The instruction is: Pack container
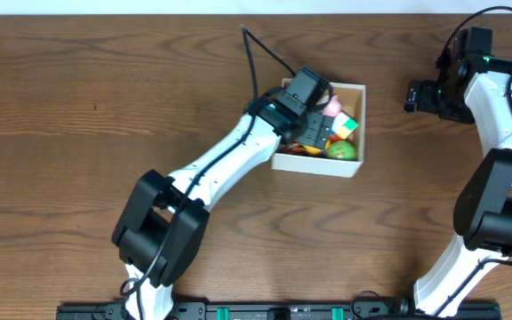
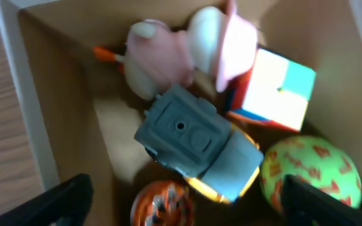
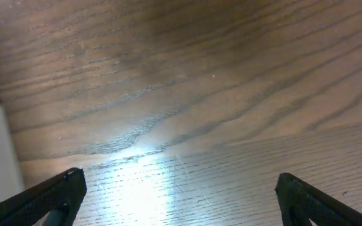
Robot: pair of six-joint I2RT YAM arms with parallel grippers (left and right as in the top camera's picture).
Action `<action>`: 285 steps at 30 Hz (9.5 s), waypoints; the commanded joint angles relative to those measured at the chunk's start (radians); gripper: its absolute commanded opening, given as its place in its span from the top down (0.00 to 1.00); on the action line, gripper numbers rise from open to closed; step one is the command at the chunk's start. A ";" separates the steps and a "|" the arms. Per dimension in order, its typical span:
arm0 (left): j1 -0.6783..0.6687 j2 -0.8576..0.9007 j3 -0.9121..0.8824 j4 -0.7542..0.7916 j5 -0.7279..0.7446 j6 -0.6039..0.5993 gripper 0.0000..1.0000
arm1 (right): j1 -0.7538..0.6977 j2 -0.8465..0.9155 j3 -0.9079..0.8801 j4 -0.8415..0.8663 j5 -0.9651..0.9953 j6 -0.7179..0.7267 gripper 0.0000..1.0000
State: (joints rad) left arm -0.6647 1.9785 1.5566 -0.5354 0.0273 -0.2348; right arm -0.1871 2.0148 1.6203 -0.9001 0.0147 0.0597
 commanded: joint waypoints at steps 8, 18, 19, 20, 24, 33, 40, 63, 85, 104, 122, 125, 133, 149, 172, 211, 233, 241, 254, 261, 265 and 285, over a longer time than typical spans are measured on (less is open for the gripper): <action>0.236 -0.210 0.006 -0.071 -0.110 0.021 0.02 | -0.009 0.000 -0.005 -0.001 -0.004 -0.009 0.01; 0.371 -0.374 0.006 -0.132 -0.164 0.015 0.02 | -0.009 0.000 -0.005 -0.001 -0.004 -0.009 0.01; 0.385 -0.373 0.006 -0.164 -0.210 -0.015 0.02 | -0.009 0.000 -0.005 -0.001 -0.004 -0.009 0.01; 0.398 -0.369 0.003 -0.193 -0.246 -0.044 0.02 | -0.009 0.000 -0.005 -0.001 -0.004 -0.009 0.01; 0.453 -0.333 -0.013 -0.319 -0.322 -0.165 0.02 | -0.009 0.000 -0.005 -0.001 -0.004 -0.009 0.01; 0.542 -0.204 -0.034 -0.343 -0.314 -0.174 0.46 | -0.009 0.000 -0.005 -0.001 -0.004 -0.009 0.01; 0.528 -0.087 -0.034 -0.293 -0.122 -0.053 0.71 | -0.009 0.000 -0.005 -0.001 -0.004 -0.009 0.01; 0.367 0.006 -0.034 -0.346 0.122 0.113 0.89 | -0.009 0.000 -0.005 -0.001 -0.004 -0.009 0.01; 0.174 0.006 -0.034 -0.267 0.227 0.091 0.89 | -0.009 0.000 -0.005 -0.001 -0.004 -0.009 0.01; 0.161 0.006 -0.034 -0.320 0.293 -0.126 0.90 | -0.009 0.000 -0.005 -0.001 -0.004 -0.009 0.01; 0.161 0.006 -0.034 -0.411 0.306 -0.072 0.90 | -0.009 0.000 -0.005 -0.001 -0.004 -0.009 0.01; 0.161 0.006 -0.034 -0.411 0.313 -0.061 0.90 | -0.009 0.000 -0.005 -0.001 -0.004 -0.009 0.01; 0.161 0.006 -0.034 -0.394 0.407 0.014 0.90 | -0.009 0.000 -0.005 -0.001 -0.004 -0.009 0.01; 0.162 0.006 -0.034 -0.379 0.376 0.040 0.89 | -0.009 0.000 -0.005 -0.001 -0.004 -0.009 0.01; 0.361 -0.075 -0.019 -0.381 0.127 0.040 0.56 | -0.009 0.000 -0.005 -0.001 -0.004 -0.009 0.01; 0.618 -1.270 -0.742 -0.112 0.253 -0.190 0.02 | -0.009 0.000 -0.005 -0.001 -0.004 -0.009 0.01; 0.618 -1.249 -0.851 -0.069 0.299 0.417 0.02 | -0.009 0.000 -0.005 -0.001 -0.004 -0.009 0.01; 0.618 -1.351 -1.052 0.309 0.348 0.421 0.02 | -0.009 0.000 -0.005 -0.001 -0.004 -0.009 0.01; 0.618 -1.725 -1.416 0.812 0.350 0.422 0.02 | -0.009 0.000 -0.005 -0.001 -0.004 -0.009 0.01; 0.637 -1.826 -1.424 0.845 0.350 0.422 0.02 | -0.009 0.000 -0.005 -0.001 -0.004 -0.009 0.01; 0.650 -1.895 -1.424 0.859 0.350 0.422 0.02 | -0.009 0.000 -0.005 -0.001 -0.004 -0.009 0.01; 0.655 -1.977 -1.520 0.814 0.346 0.530 0.02 | -0.009 0.000 -0.005 -0.001 -0.004 -0.009 0.01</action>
State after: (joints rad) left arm -0.0147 0.0101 0.0738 0.2790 0.3676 0.2630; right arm -0.1871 2.0148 1.6199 -0.9005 0.0143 0.0597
